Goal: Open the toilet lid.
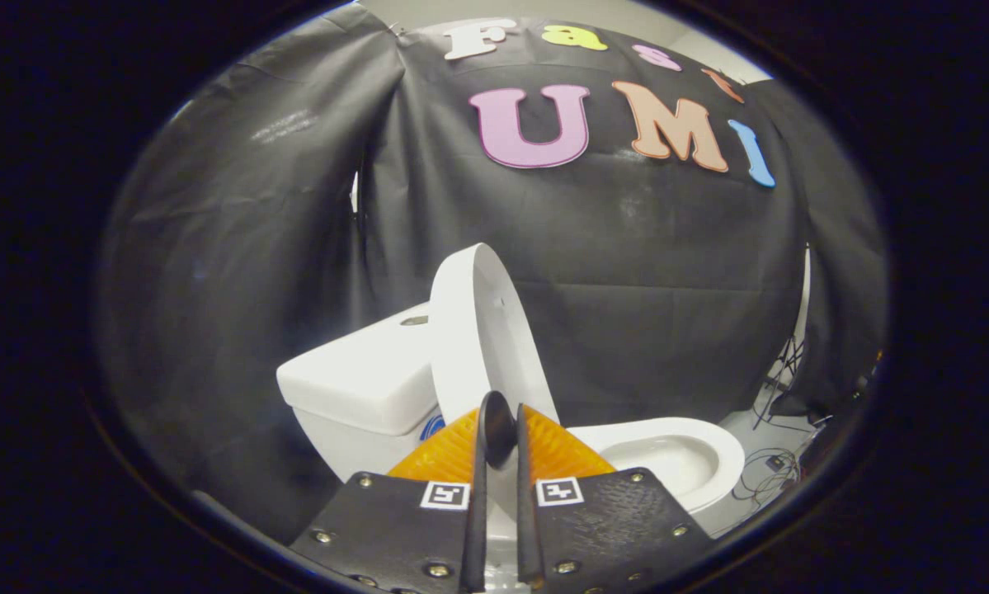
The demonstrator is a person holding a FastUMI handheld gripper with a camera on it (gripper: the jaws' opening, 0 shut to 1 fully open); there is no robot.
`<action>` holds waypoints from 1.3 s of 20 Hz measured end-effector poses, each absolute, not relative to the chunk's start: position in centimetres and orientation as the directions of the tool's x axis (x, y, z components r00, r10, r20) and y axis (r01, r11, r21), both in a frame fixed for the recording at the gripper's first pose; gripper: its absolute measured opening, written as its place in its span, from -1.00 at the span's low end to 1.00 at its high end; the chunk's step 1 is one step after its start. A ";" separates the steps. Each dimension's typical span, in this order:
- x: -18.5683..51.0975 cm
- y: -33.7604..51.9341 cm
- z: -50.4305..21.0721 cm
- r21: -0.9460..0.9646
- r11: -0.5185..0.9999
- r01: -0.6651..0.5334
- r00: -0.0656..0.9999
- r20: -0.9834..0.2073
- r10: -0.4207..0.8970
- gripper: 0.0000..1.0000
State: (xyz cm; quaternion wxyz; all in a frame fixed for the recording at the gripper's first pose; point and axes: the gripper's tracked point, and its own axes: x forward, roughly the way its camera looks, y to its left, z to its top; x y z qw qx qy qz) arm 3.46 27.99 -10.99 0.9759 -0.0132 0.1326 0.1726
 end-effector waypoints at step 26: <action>1.8 28.2 -6.2 0.071 0.907 -0.415 0.901 -0.106 0.420 0.93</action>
